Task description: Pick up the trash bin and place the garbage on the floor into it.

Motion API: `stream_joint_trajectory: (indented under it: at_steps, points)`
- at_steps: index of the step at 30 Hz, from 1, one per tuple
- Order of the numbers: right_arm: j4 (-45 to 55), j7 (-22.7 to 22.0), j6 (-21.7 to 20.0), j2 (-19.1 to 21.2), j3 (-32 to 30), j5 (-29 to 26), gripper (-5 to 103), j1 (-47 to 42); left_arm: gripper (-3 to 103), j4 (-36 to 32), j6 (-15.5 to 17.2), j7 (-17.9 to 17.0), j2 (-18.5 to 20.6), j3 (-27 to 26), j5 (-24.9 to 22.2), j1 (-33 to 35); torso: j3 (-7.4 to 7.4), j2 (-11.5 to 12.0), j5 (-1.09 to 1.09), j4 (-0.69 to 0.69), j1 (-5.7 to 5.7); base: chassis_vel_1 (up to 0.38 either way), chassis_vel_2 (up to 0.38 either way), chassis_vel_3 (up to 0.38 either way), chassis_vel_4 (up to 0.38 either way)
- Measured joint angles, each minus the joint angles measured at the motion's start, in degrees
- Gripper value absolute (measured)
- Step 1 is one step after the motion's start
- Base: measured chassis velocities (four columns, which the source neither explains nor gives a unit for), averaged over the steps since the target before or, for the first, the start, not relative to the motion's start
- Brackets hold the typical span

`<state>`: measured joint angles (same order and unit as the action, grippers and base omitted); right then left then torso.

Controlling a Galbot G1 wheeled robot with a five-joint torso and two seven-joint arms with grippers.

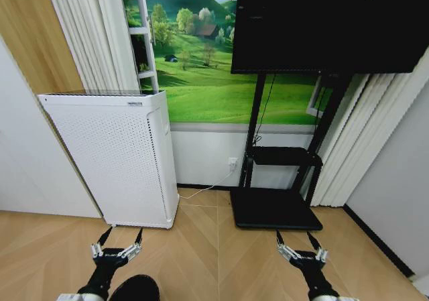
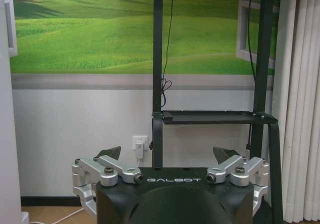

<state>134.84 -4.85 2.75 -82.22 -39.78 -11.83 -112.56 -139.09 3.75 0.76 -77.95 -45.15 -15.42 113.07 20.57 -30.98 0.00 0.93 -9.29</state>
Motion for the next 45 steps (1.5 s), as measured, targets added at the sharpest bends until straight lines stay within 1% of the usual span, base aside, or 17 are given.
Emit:
stream_joint_trajectory:
  at_steps: [15,23,25,28,30,36,45]
  points:
    - [0.00,0.00,0.00,0.00,0.00,0.00,100,0.00,100,0.00,0.00,0.00,0.00,0.00,0.00,0.00,2.38,-3.86,0.00,0.00,-1.49,0.000,0.000,0.000,0.000]
    - [0.00,0.00,0.00,0.00,0.00,0.00,100,0.00,100,0.00,0.00,0.00,0.00,0.00,0.00,0.00,3.12,-5.11,0.00,0.00,-2.00,0.000,0.000,0.000,0.000]
    - [0.00,0.00,0.00,0.00,0.00,0.00,100,0.00,100,-0.01,0.00,0.00,0.00,0.00,0.00,0.00,3.80,-6.26,0.00,0.00,-2.46,0.000,0.000,0.000,0.000]
    - [0.00,0.00,0.00,0.00,0.00,0.00,100,0.00,100,0.00,0.00,0.00,0.00,0.00,0.00,0.00,4.11,-6.79,0.00,0.00,-2.68,0.000,0.000,0.000,0.000]
    - [0.00,0.00,0.00,0.00,0.00,0.00,100,0.00,100,0.00,0.00,0.00,0.00,0.00,0.00,0.00,4.61,-7.66,0.00,0.00,-3.05,0.000,0.000,0.000,0.000]
    - [0.00,0.00,0.00,0.00,0.00,0.00,100,0.00,100,0.00,0.00,0.00,0.00,0.00,0.00,0.00,5.10,-8.42,0.00,0.00,-3.32,0.000,0.000,0.000,0.000]
    - [0.00,0.00,0.00,0.00,0.00,0.00,100,0.00,100,0.00,0.00,0.00,0.00,0.00,0.00,0.00,5.12,-8.41,0.00,0.00,-3.33,0.000,0.000,0.000,0.000]
